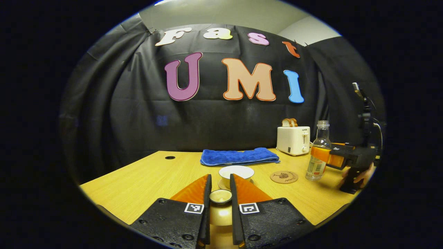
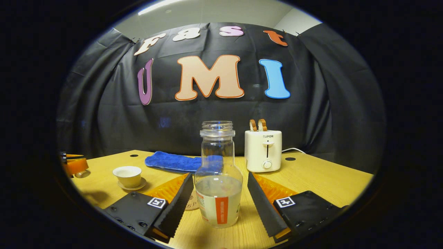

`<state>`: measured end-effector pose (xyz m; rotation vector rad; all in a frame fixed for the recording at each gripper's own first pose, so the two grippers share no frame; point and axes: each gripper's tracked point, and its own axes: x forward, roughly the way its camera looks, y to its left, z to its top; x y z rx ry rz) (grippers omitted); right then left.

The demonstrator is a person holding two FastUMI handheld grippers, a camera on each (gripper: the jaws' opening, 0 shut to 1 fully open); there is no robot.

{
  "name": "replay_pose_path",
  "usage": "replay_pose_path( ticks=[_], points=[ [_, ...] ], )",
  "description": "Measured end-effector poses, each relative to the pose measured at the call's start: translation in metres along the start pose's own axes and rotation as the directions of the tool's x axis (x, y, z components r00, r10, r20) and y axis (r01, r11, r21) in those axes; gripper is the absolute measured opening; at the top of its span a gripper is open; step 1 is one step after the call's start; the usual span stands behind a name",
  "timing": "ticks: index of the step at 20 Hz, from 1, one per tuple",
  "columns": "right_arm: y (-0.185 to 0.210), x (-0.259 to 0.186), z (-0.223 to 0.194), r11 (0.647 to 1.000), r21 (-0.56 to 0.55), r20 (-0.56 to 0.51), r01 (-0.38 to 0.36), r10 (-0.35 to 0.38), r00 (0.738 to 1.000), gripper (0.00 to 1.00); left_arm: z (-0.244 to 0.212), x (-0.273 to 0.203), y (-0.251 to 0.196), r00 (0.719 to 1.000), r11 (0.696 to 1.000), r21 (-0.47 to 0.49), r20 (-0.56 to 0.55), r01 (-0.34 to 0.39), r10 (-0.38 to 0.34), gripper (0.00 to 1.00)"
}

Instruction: Open the teacup lid with one hand, grasp the water bottle and pour water into the teacup with the other hand; after pouring, place the water bottle on the coaster and then close the teacup lid.

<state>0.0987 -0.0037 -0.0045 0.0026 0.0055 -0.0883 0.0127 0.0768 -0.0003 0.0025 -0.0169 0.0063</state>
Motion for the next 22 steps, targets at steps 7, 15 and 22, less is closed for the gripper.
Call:
replay_pose_path(
  ticks=[7,15,22],
  points=[
    [0.012,0.015,-0.001,0.999,0.001,-0.004,-0.040,0.040,0.999,0.78,0.000,-0.002,0.001,0.998,0.998,-0.002,-0.001,0.064,-0.064,0.22],
    [0.004,0.015,-0.001,1.000,-0.006,-0.004,-0.003,0.003,1.000,0.70,-0.001,-0.005,0.011,0.997,0.997,0.000,-0.002,0.083,-0.083,0.22],
    [0.048,0.013,0.011,0.897,-0.440,0.019,-0.033,0.046,0.999,0.69,-0.003,-0.010,0.042,0.996,0.996,0.000,-0.006,0.085,-0.085,0.23]
  ],
)
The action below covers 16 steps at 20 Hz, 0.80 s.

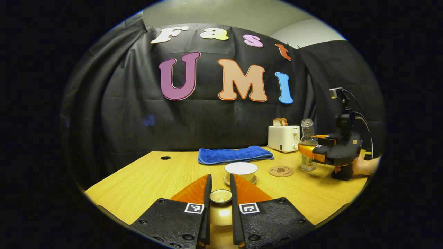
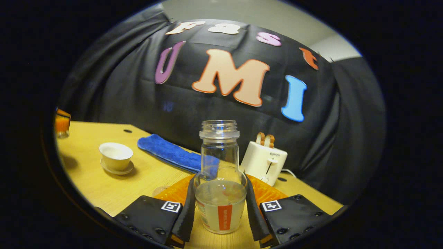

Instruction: Open the teacup lid with one hand, grasp the water bottle and pour water into the teacup with the other hand; after pouring, place the water bottle on the coaster and then close the teacup lid.

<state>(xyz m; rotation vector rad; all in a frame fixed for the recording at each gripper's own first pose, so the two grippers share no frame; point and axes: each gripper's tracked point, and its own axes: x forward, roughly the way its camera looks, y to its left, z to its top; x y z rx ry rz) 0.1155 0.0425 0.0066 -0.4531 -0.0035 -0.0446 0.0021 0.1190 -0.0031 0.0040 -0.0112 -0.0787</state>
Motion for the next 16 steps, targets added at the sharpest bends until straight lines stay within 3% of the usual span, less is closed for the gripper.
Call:
replay_pose_path(
  ticks=[3,8,13,16],
  points=[
    [0.042,0.005,0.021,0.960,-0.266,-0.002,-0.087,0.090,0.996,0.70,0.000,-0.003,0.022,0.999,0.999,-0.006,0.000,-0.039,0.039,0.22],
    [0.099,0.017,0.016,0.757,-0.632,-0.046,-0.167,0.178,0.983,0.68,-0.003,-0.010,0.036,0.998,0.998,-0.003,-0.001,-0.059,0.059,0.22],
    [0.122,0.030,0.004,0.552,-0.818,-0.058,-0.160,0.198,0.978,0.70,-0.002,-0.013,0.044,0.998,0.998,-0.006,-0.003,-0.056,0.056,0.22],
    [0.119,0.027,0.002,0.500,-0.852,-0.069,-0.158,0.191,0.979,0.69,-0.003,-0.015,0.045,0.998,0.998,-0.004,-0.003,-0.060,0.060,0.22]
  ],
)
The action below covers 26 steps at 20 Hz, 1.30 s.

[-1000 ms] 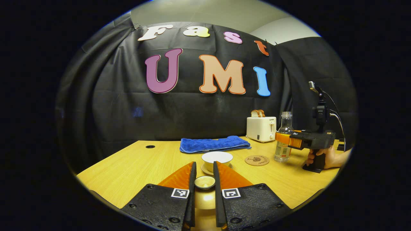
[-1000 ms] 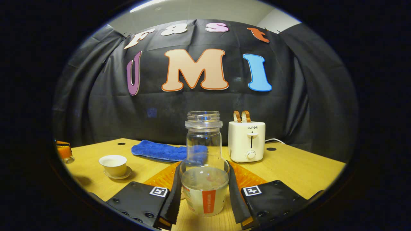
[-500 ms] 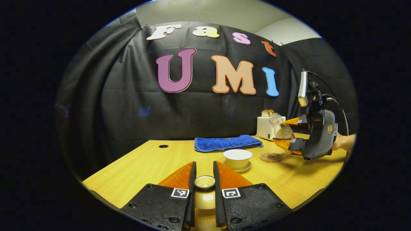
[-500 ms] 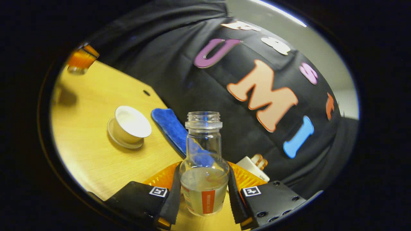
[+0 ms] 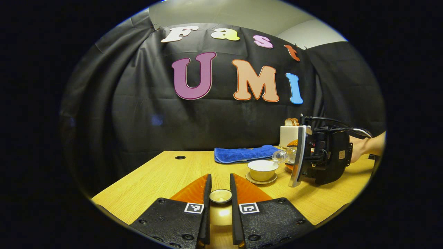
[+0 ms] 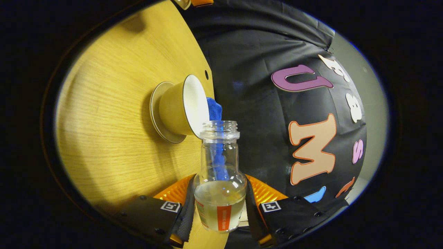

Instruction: Open the teacup lid with one hand, grasp the water bottle and pour water into the teacup with the other hand; after pouring, place the water bottle on the coaster and then close the teacup lid.

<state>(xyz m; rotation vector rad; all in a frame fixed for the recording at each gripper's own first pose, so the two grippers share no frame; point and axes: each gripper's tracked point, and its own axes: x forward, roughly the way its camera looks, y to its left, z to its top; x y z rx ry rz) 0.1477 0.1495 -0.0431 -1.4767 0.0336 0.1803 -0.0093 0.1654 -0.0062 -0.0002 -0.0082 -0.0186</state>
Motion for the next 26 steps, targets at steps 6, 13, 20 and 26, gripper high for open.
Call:
replay_pose_path(
  ticks=[6,13,20,26],
  points=[
    [-0.001,0.012,0.000,0.990,-0.140,-0.017,0.029,-0.032,0.999,0.69,0.000,0.001,0.000,1.000,1.000,-0.001,0.000,0.004,-0.004,0.22],
    [-0.002,0.007,0.009,0.950,-0.308,0.018,0.061,-0.058,0.998,0.70,0.000,0.001,0.000,1.000,1.000,-0.003,-0.001,0.004,-0.004,0.23],
    [-0.008,0.008,0.013,0.902,-0.424,0.039,0.081,-0.071,0.997,0.69,0.000,0.001,0.000,1.000,1.000,-0.004,-0.001,0.004,-0.004,0.22],
    [-0.014,0.008,0.016,0.867,-0.486,0.061,0.107,-0.088,0.994,0.70,0.000,0.001,-0.001,1.000,1.000,-0.005,0.001,0.004,-0.004,0.23]
  ],
)
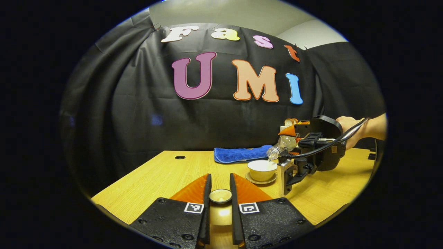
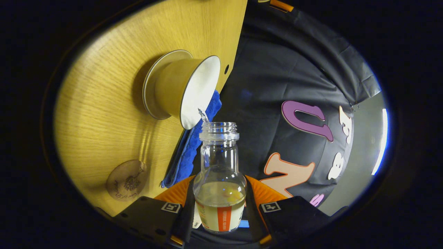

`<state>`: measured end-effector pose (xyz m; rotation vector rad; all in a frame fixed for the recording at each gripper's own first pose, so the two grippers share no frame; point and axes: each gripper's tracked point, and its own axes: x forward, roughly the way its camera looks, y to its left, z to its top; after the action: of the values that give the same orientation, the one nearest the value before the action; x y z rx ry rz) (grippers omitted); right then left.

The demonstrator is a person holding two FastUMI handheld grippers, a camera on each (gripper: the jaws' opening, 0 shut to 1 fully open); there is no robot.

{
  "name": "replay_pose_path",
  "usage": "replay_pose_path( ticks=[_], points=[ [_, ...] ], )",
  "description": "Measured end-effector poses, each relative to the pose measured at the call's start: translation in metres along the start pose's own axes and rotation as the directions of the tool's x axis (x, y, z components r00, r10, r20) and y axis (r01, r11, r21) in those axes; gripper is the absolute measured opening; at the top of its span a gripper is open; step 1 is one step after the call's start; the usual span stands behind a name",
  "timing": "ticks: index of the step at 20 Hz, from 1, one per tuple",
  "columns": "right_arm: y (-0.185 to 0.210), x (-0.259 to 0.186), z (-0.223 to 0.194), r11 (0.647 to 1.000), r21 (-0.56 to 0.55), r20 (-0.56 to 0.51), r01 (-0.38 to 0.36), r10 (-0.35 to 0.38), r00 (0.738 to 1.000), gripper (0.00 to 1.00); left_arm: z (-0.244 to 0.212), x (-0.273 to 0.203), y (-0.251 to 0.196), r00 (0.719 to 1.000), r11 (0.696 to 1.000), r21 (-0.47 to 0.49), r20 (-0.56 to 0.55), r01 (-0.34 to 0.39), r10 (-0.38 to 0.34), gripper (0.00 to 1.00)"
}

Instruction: Open the teacup lid with one hand, grasp the water bottle and pour water into the teacup with the other hand; after pouring, place the water bottle on the coaster and then close the teacup lid.

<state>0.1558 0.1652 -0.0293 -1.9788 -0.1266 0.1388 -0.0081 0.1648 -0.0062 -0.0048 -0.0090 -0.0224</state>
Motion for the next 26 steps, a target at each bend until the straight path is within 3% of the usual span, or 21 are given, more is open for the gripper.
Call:
replay_pose_path(
  ticks=[13,26],
  points=[
    [-0.036,0.000,0.007,0.966,-0.238,0.064,0.098,-0.085,0.994,0.70,0.001,0.000,0.000,1.000,1.000,0.001,0.000,-0.001,0.001,0.23],
    [-0.039,-0.001,0.012,0.957,-0.267,0.096,0.113,-0.090,0.991,0.70,0.001,0.000,0.001,1.000,1.000,0.000,0.000,-0.004,0.004,0.22]
  ],
)
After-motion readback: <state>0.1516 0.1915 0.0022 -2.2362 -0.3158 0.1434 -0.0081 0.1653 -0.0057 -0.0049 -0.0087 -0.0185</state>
